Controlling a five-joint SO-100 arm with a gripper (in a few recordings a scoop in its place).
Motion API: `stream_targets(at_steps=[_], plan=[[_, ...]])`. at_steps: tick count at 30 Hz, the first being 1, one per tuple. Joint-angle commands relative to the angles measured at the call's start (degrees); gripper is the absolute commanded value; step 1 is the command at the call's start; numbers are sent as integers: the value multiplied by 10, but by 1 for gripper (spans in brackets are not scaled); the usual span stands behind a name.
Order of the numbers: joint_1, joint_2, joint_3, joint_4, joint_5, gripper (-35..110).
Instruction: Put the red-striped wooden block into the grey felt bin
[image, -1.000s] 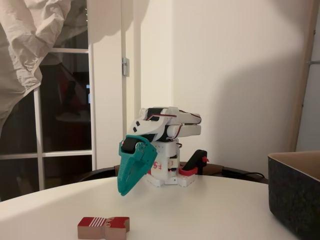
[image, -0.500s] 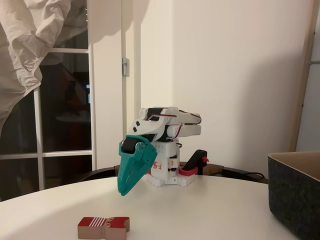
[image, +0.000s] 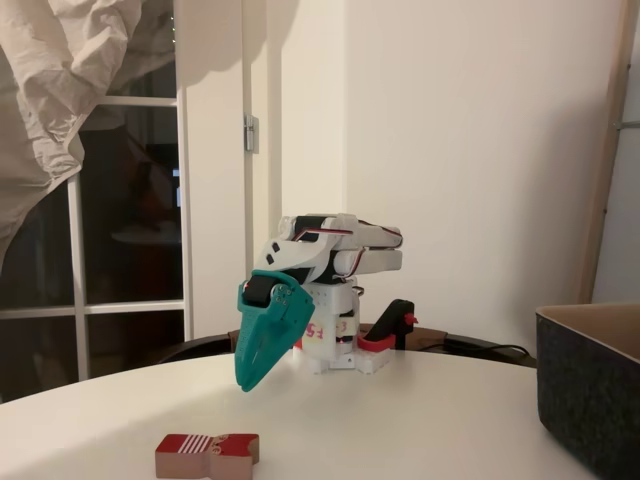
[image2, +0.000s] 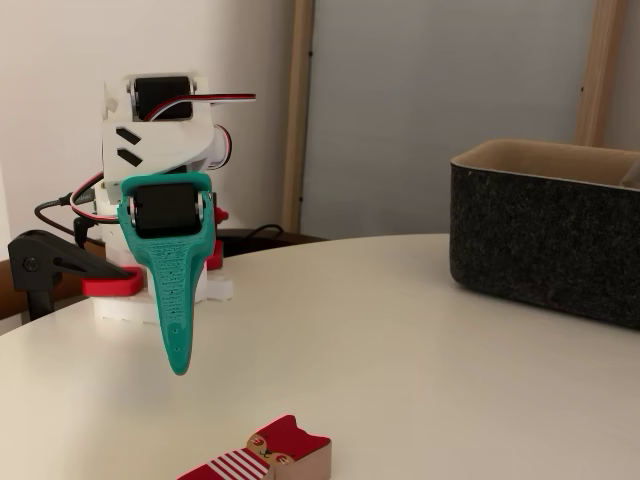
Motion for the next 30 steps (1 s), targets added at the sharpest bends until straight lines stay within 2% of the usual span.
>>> stream_targets(at_steps=[1,30], plan=[[6,23,7,-1,-4,0],[7,23,7,-1,-16,0]])
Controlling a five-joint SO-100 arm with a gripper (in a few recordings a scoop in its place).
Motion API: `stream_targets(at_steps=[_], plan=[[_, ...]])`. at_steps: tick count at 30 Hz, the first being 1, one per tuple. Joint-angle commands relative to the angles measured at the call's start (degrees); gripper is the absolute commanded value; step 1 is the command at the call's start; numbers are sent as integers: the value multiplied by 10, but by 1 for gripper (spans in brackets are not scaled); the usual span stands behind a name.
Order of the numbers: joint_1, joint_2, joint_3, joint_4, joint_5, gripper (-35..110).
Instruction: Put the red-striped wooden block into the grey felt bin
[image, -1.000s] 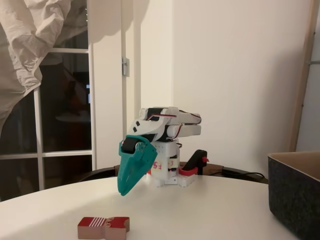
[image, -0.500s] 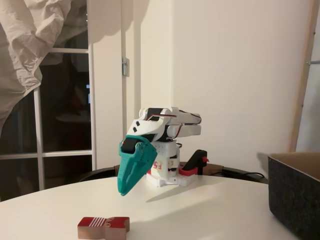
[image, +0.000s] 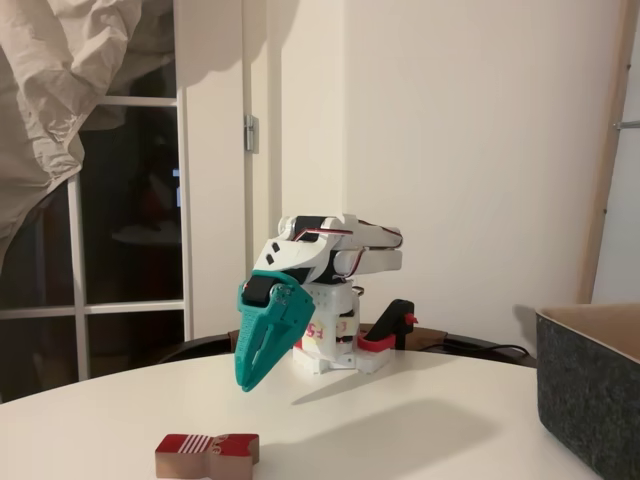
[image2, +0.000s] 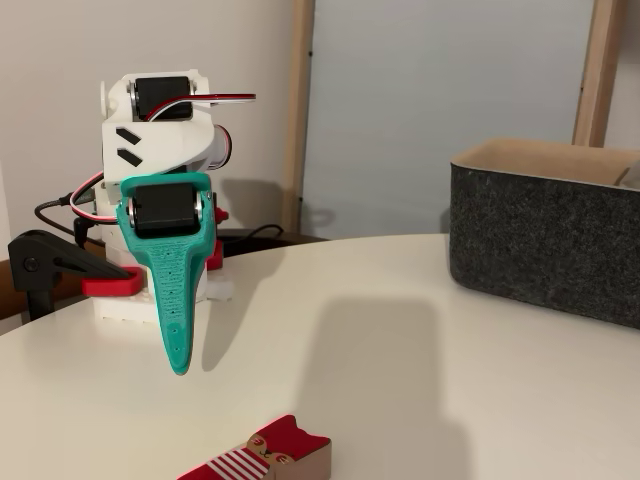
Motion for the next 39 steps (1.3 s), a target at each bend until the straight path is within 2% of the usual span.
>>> stream_targets(at_steps=[1,8,12,15,20,24,29,35,39], plan=[[7,23,7,-1,-3,0],[-8,23,7,-2,-41,0],[-7,17,-3,-4,-128,0],[-8,13,-4,-43,-178,0],[-6,10,-8,-111,-99,0],[-6,-3,-59,-111,-3,0],[-7,-59,-160,-110,68,0],[-17,-171,-308,-111,94,0],[-57,-243,-395,-111,182,0]])
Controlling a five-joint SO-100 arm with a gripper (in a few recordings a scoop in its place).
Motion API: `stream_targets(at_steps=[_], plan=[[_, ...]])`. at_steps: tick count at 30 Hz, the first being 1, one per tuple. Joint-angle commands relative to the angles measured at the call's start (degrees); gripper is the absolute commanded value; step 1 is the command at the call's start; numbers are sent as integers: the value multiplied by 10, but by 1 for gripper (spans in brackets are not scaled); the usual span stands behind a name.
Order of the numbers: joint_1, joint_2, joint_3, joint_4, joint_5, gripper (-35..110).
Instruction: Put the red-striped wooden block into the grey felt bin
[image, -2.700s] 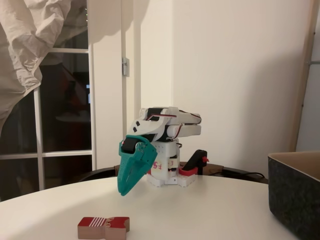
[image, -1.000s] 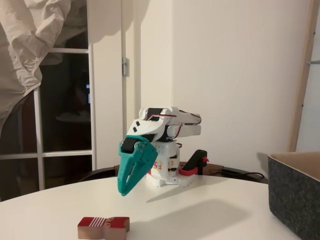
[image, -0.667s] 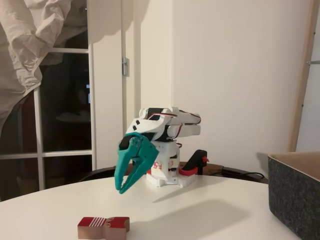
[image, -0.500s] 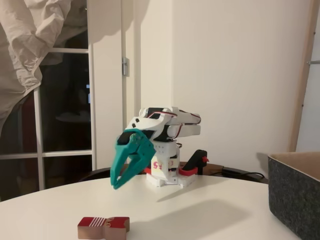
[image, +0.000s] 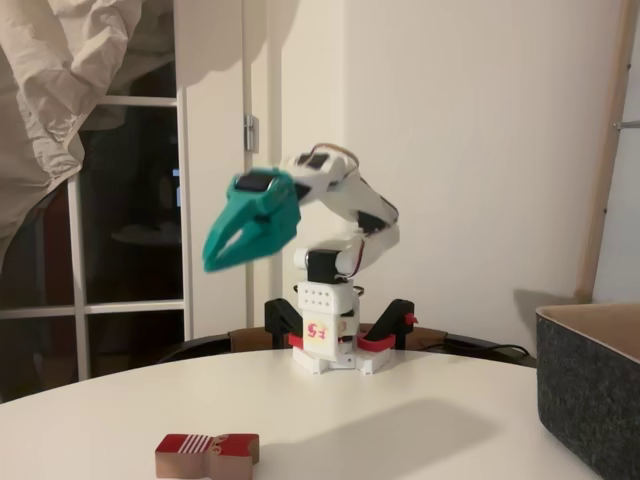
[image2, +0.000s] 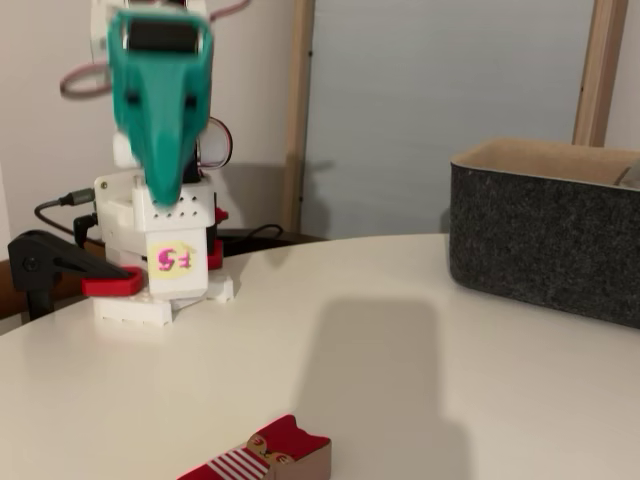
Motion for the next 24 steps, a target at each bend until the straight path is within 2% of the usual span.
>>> stream_targets(at_steps=[1,4,7,14,19,24], plan=[[-28,-60,-84,-10,85,0],[-74,-112,-127,-14,191,0],[-102,-163,-153,-22,206,0],[-146,-298,-195,-21,114,2],[-154,-388,-213,-18,54,10],[-142,-439,-255,117,21,14]])
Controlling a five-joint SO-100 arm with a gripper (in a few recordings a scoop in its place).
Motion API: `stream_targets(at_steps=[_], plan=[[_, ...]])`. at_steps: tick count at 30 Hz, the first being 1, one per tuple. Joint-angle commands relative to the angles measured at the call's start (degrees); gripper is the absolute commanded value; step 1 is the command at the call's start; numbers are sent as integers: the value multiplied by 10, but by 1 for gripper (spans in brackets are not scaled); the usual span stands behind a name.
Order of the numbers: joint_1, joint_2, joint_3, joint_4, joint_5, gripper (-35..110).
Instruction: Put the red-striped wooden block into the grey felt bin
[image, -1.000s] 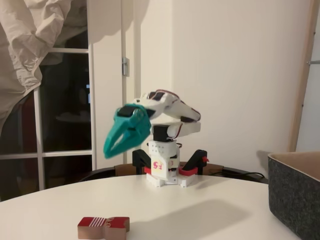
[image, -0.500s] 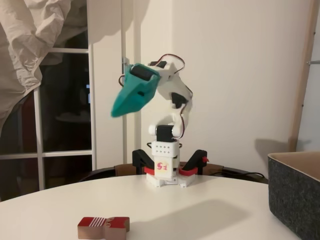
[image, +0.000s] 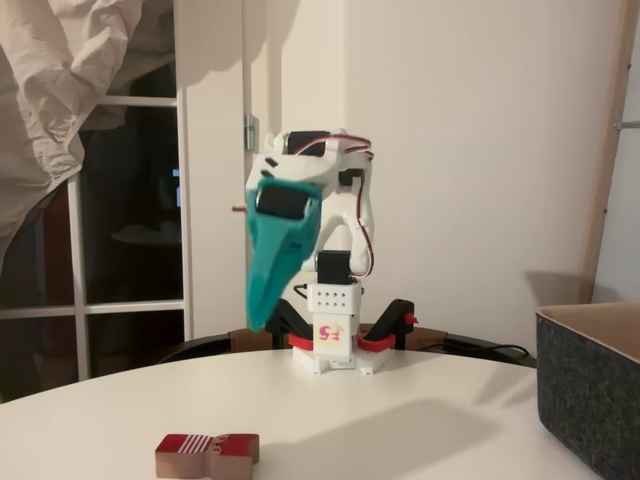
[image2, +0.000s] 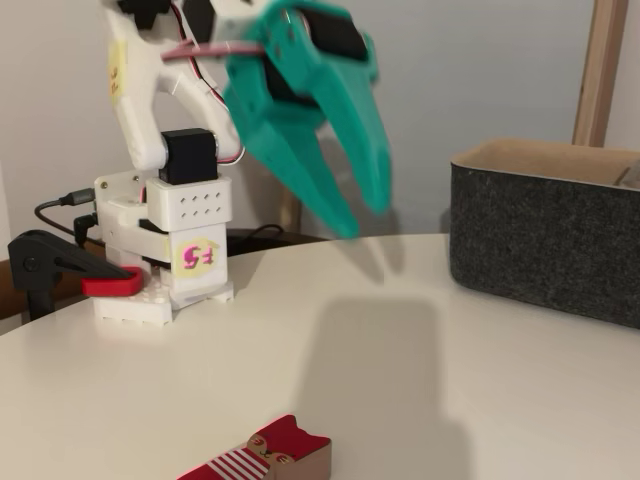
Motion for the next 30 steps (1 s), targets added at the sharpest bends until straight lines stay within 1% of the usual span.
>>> stream_targets(at_steps=[1,4,8,17,20,30], plan=[[22,-27,-50,101,-13,15],[41,-53,-75,171,-11,16],[68,-94,-116,232,17,19],[103,-208,-273,387,78,24],[105,-235,-296,396,85,26],[111,-287,-298,395,87,33]])
